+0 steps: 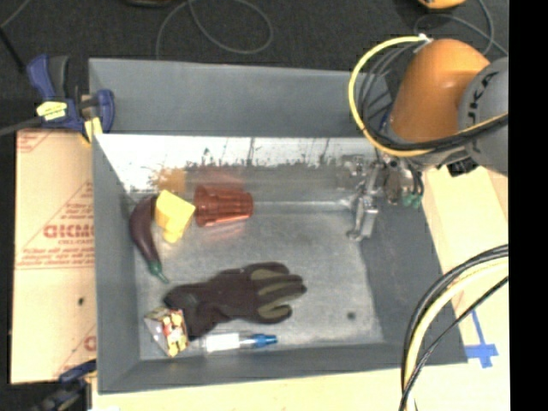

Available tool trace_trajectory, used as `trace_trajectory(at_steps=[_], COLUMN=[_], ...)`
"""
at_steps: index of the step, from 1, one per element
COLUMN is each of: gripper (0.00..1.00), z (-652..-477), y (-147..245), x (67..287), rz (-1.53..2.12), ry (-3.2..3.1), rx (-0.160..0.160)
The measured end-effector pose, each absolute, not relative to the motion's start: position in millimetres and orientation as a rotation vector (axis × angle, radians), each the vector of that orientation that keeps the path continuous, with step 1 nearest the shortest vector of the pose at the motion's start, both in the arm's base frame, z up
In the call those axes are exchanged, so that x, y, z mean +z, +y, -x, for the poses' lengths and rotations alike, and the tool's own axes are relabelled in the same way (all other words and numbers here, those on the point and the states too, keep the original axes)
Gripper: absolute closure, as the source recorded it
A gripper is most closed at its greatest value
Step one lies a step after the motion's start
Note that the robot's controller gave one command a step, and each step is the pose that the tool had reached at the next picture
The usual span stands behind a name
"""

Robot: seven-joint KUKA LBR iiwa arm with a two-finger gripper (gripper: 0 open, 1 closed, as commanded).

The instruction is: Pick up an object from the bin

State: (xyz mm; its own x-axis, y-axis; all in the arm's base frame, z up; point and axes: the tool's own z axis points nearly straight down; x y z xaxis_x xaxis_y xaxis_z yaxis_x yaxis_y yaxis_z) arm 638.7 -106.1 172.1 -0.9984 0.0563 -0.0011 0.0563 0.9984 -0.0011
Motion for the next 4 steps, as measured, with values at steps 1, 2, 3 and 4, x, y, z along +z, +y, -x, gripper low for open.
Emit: trace_trajectory(at_steps=[1, 2, 3, 4], gripper=[0.0, 0.0, 0.0, 0.0], z=[-605.8, -582.7, -561.3, -571.4], y=[-85.5, -58.1, -33.0, -4.7], x=[169.2, 180.3, 155.6, 128.7], rz=[-0.024, -0.04, -0.165, -0.304], ry=[3.134, 3.141, 3.121, 3.12], rx=[0.001, -0.006, 0.008, -0.007])
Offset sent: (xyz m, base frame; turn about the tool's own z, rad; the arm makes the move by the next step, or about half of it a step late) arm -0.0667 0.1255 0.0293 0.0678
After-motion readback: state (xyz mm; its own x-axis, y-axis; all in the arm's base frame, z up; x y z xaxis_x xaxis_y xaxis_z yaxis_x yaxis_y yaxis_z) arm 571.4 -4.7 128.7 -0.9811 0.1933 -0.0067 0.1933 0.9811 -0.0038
